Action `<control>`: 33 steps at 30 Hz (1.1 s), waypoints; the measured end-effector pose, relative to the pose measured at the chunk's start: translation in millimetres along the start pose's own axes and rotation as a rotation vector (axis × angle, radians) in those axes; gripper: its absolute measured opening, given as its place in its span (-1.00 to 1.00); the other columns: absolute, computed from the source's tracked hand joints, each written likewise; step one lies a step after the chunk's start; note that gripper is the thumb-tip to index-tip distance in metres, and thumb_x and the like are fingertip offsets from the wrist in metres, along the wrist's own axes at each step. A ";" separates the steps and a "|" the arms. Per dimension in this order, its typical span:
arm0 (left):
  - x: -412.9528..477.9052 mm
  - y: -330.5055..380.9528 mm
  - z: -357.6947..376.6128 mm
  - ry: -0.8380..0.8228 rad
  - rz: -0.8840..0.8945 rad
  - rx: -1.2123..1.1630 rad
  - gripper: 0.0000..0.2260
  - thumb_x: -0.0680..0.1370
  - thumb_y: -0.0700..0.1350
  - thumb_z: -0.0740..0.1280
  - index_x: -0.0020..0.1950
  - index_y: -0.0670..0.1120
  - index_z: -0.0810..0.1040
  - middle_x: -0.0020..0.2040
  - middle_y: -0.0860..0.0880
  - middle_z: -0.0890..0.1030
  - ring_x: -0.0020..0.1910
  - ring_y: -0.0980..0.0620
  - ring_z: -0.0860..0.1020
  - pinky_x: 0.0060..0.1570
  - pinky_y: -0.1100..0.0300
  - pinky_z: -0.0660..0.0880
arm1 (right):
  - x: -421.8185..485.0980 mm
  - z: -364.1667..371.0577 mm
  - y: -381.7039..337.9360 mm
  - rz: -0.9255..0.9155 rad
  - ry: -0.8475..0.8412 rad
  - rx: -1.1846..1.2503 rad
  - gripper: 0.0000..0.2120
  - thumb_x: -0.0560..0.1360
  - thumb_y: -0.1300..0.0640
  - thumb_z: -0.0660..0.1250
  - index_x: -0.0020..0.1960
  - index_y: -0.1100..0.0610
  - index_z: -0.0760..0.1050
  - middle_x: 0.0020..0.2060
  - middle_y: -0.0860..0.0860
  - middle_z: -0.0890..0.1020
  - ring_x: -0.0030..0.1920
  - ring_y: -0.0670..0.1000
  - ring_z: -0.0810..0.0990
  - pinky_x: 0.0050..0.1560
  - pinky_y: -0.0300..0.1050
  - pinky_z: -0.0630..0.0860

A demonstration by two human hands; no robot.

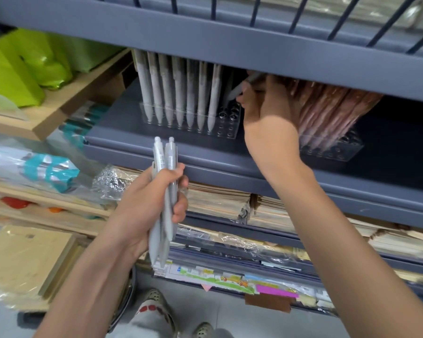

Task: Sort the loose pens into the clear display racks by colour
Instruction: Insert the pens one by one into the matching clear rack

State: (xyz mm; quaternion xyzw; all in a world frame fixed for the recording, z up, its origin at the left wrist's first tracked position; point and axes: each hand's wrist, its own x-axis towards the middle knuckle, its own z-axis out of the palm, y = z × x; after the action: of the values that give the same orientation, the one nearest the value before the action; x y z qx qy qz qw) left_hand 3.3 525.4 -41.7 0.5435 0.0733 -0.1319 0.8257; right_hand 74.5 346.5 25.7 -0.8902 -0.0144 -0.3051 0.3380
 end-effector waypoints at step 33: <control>-9.6 -4.2 -2.3 -0.025 0.100 -0.017 -0.78 0.47 -0.14 0.40 -0.01 -0.27 0.53 -0.14 -0.18 0.71 -0.48 -0.01 0.53 -0.53 0.23 0.45 | -20.1 -3.2 -9.6 0.277 -0.338 0.346 -0.82 0.49 0.11 0.35 -0.28 0.05 0.60 -0.32 0.04 0.69 -0.42 -0.06 0.60 -0.29 0.01 0.62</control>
State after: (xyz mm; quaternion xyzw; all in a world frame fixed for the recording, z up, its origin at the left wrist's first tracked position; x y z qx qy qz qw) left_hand -7.0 527.3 -43.8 0.5379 0.0369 -0.0963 0.8367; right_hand 54.2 355.6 22.1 -0.8509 -0.0008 -0.0963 0.5163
